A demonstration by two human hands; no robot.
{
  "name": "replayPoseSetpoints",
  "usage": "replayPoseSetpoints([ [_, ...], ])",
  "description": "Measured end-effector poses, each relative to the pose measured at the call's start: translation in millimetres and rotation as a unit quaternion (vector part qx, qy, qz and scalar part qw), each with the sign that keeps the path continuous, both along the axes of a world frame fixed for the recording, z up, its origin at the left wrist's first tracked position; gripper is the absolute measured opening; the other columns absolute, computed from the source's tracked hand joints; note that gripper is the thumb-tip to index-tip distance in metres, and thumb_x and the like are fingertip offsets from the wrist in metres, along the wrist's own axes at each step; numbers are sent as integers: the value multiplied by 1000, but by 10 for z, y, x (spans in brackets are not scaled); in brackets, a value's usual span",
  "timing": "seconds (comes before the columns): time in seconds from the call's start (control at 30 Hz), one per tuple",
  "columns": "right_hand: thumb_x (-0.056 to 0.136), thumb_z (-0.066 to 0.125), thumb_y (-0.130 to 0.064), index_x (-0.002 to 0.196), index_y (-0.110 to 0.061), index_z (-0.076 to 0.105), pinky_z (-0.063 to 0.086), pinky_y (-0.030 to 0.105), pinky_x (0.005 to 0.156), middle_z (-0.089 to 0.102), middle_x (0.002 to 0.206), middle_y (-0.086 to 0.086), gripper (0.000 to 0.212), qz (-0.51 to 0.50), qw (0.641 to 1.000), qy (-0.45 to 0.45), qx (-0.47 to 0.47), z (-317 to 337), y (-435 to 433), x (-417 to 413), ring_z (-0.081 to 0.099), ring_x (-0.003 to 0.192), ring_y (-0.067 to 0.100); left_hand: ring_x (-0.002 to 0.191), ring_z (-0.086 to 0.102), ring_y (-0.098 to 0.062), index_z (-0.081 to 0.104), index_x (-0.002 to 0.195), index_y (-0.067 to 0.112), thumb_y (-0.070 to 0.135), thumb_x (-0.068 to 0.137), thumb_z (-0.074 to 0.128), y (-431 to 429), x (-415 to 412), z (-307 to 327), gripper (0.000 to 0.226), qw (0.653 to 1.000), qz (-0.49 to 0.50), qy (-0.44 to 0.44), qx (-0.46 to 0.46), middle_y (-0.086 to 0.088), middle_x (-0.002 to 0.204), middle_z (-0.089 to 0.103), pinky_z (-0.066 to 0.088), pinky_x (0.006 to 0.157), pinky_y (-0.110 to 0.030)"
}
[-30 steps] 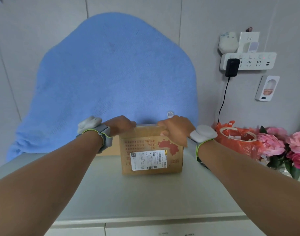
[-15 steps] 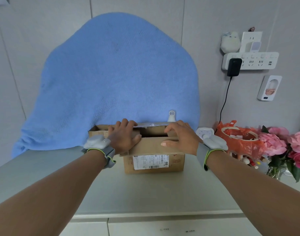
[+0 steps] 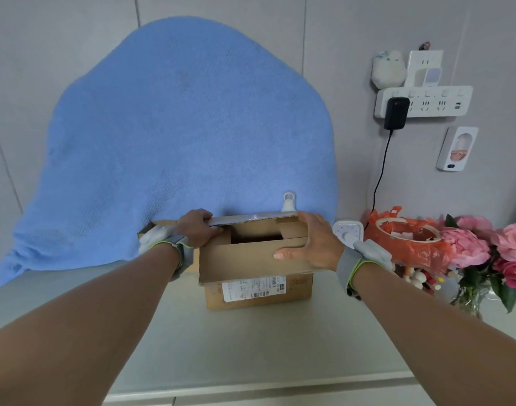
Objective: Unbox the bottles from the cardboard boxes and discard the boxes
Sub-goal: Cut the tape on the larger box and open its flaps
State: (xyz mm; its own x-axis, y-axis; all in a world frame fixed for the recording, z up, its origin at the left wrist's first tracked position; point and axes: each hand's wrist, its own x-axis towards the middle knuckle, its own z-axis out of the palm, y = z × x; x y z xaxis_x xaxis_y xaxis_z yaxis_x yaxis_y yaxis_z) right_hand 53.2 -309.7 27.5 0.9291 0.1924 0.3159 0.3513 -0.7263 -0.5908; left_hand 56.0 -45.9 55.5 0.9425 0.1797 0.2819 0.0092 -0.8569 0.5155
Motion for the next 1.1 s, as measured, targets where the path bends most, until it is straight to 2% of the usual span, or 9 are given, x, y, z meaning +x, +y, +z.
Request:
replayPoseSetpoints([
  [0.3, 58, 86, -54, 155, -23, 6, 21, 37, 119, 20, 159, -1, 129, 41, 998, 29, 38, -33, -83, 111, 20, 146, 18, 110, 60, -28, 70, 116, 9, 42, 91, 64, 43, -12, -44, 42, 999, 30, -33, 29, -11, 118, 68, 47, 89, -36],
  [0.4, 58, 86, -54, 154, -20, 13, 27, 40, 118, 22, 157, 2, 126, 18, 998, 23, 48, -45, -98, 118, 25, 145, 20, 94, 62, -24, 71, 97, 12, 50, 88, 64, 55, 15, -55, 39, 996, 56, -23, 68, -8, 106, 71, 49, 81, -36],
  [0.47, 59, 85, -56, 149, -17, 26, 35, 40, 113, 33, 151, 4, 115, -26, 997, 2, 67, -96, -135, 118, 35, 139, 22, 82, 56, -20, 62, 87, 18, 58, 82, 65, 73, 14, -40, 40, 994, 59, -23, 88, -5, 98, 70, 49, 75, -35],
  [0.57, 63, 80, -59, 137, -16, 41, 45, 34, 99, 52, 134, 4, 95, -66, 992, -2, 110, -199, -214, 112, 52, 123, 23, 85, 56, -19, 61, 98, 16, 71, 73, 65, 65, -23, -22, 61, 993, 42, -3, 106, -3, 101, 62, 45, 70, -31],
  [0.7, 74, 71, -60, 144, -19, 32, 39, 32, 100, 51, 139, 5, 90, -69, 988, 19, 136, -277, -247, 104, 50, 127, 25, 102, 55, -25, 57, 112, 12, 78, 71, 59, -4, -51, -72, 77, 990, 51, -17, 130, -8, 113, 56, 50, 86, -39],
  [0.83, 78, 68, -58, 141, -15, 40, 43, 35, 104, 56, 134, 5, 81, -64, 987, 38, 141, -238, -315, 82, 55, 121, 22, 104, 52, -25, 47, 117, 13, 62, 76, 69, -43, -56, -130, 67, 997, -21, -53, 60, -7, 114, 54, 46, 86, -37],
  [0.93, 82, 67, -54, 141, -12, 40, 44, 42, 105, 54, 134, 7, 77, -81, 985, 39, 150, -225, -338, 78, 55, 121, 26, 98, 51, -21, 46, 114, 26, 62, 82, 61, -105, -64, -89, 51, 986, -62, -47, 149, -1, 109, 55, 42, 78, -33],
  [1.07, 97, 49, -42, 136, -7, 43, 44, 46, 104, 59, 124, 14, 52, -125, 937, 38, 323, -187, -373, 92, 60, 115, 34, 88, 55, -20, 48, 103, 28, 68, 87, 47, -142, -84, -6, 44, 969, -49, -21, 240, 1, 104, 55, 43, 70, -33],
  [1.1, 100, 44, -37, 132, -5, 48, 46, 43, 101, 60, 122, 18, 46, -156, 935, 41, 316, -219, -444, 100, 60, 113, 37, 88, 56, -20, 48, 104, 27, 68, 87, 47, -153, -89, -16, 45, 970, -44, -21, 240, 1, 103, 55, 45, 71, -34],
])
